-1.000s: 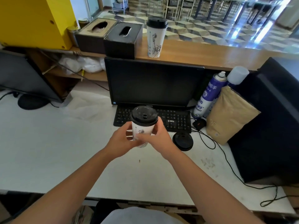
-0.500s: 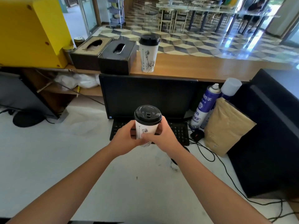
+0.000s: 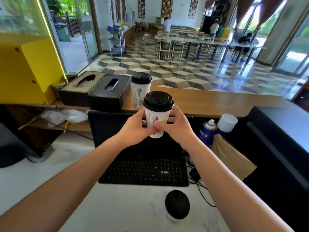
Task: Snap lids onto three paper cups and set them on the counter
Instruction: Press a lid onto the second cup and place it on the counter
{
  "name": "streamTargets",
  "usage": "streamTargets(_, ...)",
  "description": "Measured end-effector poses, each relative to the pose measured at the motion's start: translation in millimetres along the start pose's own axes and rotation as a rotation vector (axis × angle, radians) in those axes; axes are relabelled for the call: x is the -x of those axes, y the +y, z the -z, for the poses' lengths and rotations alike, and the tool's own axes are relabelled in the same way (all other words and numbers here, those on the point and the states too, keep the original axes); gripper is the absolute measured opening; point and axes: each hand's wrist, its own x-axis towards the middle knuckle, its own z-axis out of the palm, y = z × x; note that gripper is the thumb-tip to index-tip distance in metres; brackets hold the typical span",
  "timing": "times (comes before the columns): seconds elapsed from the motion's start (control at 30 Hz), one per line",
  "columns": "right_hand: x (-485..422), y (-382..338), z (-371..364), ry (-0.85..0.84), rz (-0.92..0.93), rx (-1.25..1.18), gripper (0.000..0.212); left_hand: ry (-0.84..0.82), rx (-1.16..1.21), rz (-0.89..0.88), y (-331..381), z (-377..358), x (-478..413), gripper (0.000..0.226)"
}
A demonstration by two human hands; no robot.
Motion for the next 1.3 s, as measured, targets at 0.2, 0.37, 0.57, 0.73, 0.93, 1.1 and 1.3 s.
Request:
streamTargets(0.2, -49, -18, 22, 0.054, 0.033, 0.048, 0.082, 0.024, -0.002, -0.023, 17, 2, -59, 0.064)
streamTargets(0.37, -79, -18, 31, 0.114, 0.014, 0.079, 0.077, 0.035, 0.065, -0.009, 17, 1, -97, 0.060)
streamTargets(0.57, -105, -5, 35, 0.139, -0.029, 0.101, 0.069, 0.022, 0.064, 0.009, 3, -7, -133, 0.057)
streamTargets(0.73, -122, 8, 38, 0.143, -0.057, 0.138, 0.067, 0.022, 0.102, 0.065, -10, -18, -150, 0.053)
streamTargets(0.93, -131, 22, 35, 0.149, -0.079, 0.168, 0.065, 0.026, 0.092, 0.093, -19, -25, -157, 0.049)
streamTargets(1.1, -135, 28, 32, 0.134, -0.097, 0.173, 0.066, 0.041, 0.118, 0.105, -26, -28, -157, 0.050)
streamTargets(1.3, -136, 32, 29, 0.151, -0.107, 0.162, 0.066, 0.056, 0.083, 0.104, -28, -31, -160, 0.057)
